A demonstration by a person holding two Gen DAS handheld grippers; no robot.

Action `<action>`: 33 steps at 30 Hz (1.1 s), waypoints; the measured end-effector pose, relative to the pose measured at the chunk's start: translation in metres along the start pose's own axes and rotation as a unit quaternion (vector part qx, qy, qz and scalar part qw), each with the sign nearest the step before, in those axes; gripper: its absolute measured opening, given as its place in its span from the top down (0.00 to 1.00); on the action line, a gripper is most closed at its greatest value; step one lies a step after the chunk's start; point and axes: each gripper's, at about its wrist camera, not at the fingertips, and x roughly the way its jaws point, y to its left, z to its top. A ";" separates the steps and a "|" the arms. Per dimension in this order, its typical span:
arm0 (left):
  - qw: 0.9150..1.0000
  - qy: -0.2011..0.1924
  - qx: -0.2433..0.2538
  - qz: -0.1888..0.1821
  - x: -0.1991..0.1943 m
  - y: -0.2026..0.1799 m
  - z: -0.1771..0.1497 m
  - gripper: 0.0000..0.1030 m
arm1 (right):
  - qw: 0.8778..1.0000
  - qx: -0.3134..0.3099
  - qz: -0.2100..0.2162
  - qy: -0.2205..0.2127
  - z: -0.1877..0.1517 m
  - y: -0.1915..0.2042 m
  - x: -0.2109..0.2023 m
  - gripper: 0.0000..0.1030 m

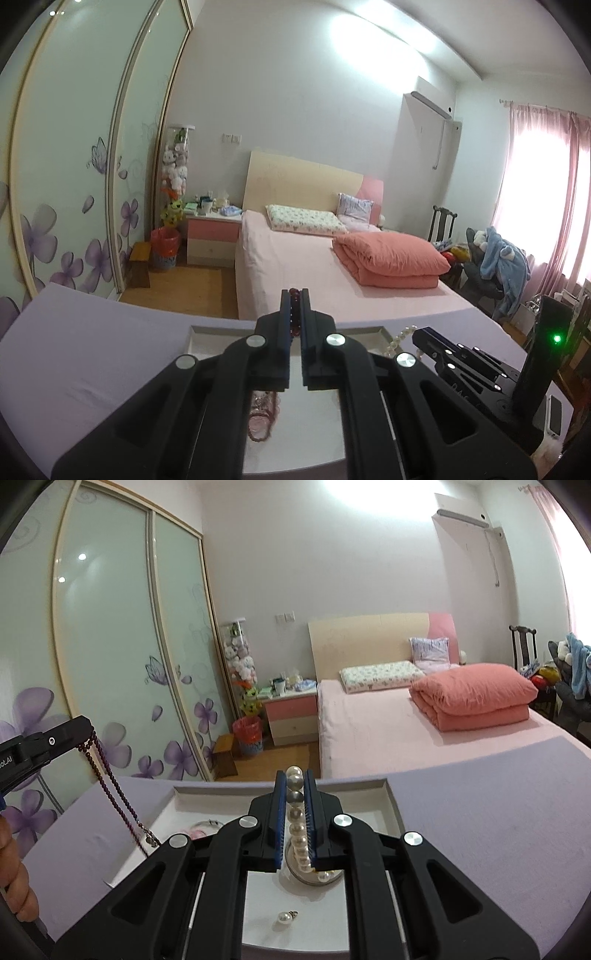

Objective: Organize jewelry
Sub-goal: 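Lift the pearl bracelet and red bead necklace and carry them over the grey tray, then lower both items into the tray and open both grippers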

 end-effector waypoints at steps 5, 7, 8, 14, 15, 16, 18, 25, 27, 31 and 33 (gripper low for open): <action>1.000 0.015 -0.001 0.005 0.019 0.004 -0.014 0.95 | 1.000 -0.003 0.001 0.019 -0.011 0.002 0.008 0.90; 1.000 0.021 -0.004 0.007 0.025 0.007 -0.017 0.95 | 1.000 -0.004 0.004 0.024 -0.010 0.003 0.011 0.90; 1.000 0.023 -0.005 0.008 0.028 0.008 -0.018 0.95 | 1.000 -0.005 0.004 0.026 -0.011 0.004 0.011 0.90; 0.999 0.038 -0.011 0.017 0.044 0.016 -0.029 0.95 | 0.999 -0.003 0.009 0.037 -0.014 0.005 0.014 0.89; 0.999 0.040 -0.012 0.018 0.046 0.019 -0.031 0.95 | 0.999 -0.003 0.012 0.040 -0.014 0.005 0.015 0.89; 0.999 0.042 -0.014 0.020 0.047 0.020 -0.032 0.95 | 0.999 -0.003 0.015 0.042 -0.014 0.005 0.015 0.89; 0.999 0.044 -0.019 0.025 0.049 0.022 -0.035 0.91 | 0.999 -0.003 0.015 0.040 -0.013 0.004 0.014 0.77; 0.998 0.051 -0.023 0.029 0.050 0.026 -0.042 0.77 | 0.999 -0.011 0.013 0.032 -0.013 0.009 0.013 0.52; 0.998 0.052 -0.025 0.030 0.050 0.027 -0.043 0.77 | 0.999 -0.013 0.012 0.033 -0.013 0.009 0.013 0.52; 0.998 0.055 -0.028 0.032 0.046 0.032 -0.044 0.76 | 0.999 -0.015 0.008 0.032 -0.012 0.010 0.012 0.52; 0.997 0.055 -0.030 0.034 0.042 0.034 -0.045 0.75 | 0.999 -0.016 0.007 0.031 -0.011 0.010 0.009 0.52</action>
